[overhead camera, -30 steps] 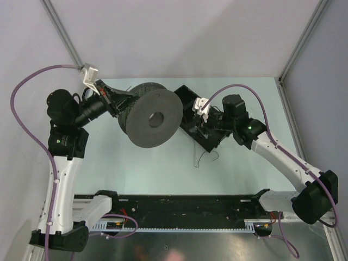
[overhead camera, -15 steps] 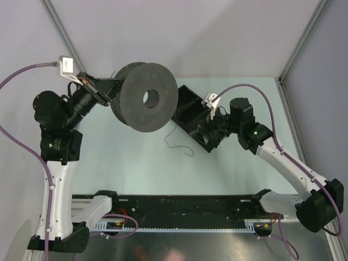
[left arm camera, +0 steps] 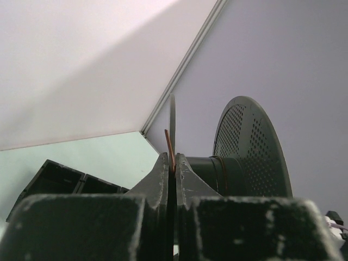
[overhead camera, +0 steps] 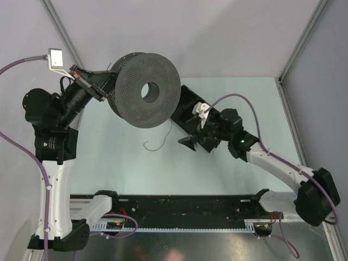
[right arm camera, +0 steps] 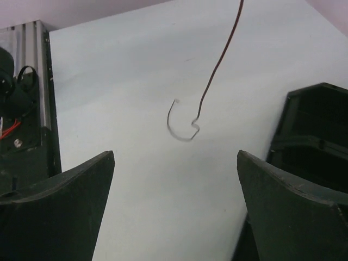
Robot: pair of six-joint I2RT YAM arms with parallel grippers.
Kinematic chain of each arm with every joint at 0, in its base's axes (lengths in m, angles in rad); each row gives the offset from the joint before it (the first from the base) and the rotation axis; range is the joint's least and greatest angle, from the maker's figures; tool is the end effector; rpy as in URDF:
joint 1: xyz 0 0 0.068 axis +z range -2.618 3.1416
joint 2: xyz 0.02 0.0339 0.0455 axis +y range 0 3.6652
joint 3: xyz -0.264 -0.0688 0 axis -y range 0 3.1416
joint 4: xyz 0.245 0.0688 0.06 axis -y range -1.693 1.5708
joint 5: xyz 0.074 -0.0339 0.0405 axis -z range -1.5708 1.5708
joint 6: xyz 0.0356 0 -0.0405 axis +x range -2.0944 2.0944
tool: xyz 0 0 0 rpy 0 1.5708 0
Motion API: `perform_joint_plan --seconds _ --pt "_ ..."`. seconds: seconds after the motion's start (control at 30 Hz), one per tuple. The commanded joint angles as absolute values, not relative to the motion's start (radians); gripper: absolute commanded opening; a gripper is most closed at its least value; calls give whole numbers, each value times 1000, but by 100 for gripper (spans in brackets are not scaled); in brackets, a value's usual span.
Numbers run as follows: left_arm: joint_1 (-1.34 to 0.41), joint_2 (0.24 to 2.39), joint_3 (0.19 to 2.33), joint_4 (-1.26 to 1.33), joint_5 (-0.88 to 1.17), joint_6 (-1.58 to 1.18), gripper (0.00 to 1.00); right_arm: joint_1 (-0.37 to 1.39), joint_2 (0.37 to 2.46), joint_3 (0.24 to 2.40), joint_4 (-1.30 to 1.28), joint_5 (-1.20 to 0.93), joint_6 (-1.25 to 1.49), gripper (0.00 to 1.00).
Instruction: Wrap the cables
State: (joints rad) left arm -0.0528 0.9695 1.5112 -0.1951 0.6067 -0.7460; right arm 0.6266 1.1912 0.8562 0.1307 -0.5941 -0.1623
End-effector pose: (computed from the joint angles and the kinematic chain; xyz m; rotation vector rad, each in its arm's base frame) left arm 0.1455 -0.0280 0.5440 0.0991 1.3588 -1.0481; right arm 0.2108 0.1772 0.3138 -1.0852 1.4616 0.8570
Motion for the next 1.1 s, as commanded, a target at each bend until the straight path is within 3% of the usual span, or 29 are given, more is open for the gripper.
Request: perform_joint_plan --seconds 0.0,0.13,0.23,0.3,0.43,0.5,0.67,1.07 --pt "-45 952 1532 -96 601 -813 1 691 1300 844 484 -423 -32 99" --pt "-45 954 1528 -92 597 -814 1 729 1417 857 668 -335 15 99" --pt "-45 955 1528 -92 588 -806 1 759 1491 887 710 -310 18 88" --pt "-45 952 1526 -92 579 -802 1 773 1522 892 720 -261 -7 67" --pt "-45 936 1503 -91 514 -778 1 790 1499 894 649 -183 -68 13" --pt "-45 920 1463 -93 441 -758 2 811 1453 894 551 -191 -122 3" --pt "-49 912 1371 -121 277 -723 0 897 1309 886 269 -314 -269 0" --pt "-267 990 1278 -307 -174 -506 0 1196 1080 913 -58 -238 -793 0"
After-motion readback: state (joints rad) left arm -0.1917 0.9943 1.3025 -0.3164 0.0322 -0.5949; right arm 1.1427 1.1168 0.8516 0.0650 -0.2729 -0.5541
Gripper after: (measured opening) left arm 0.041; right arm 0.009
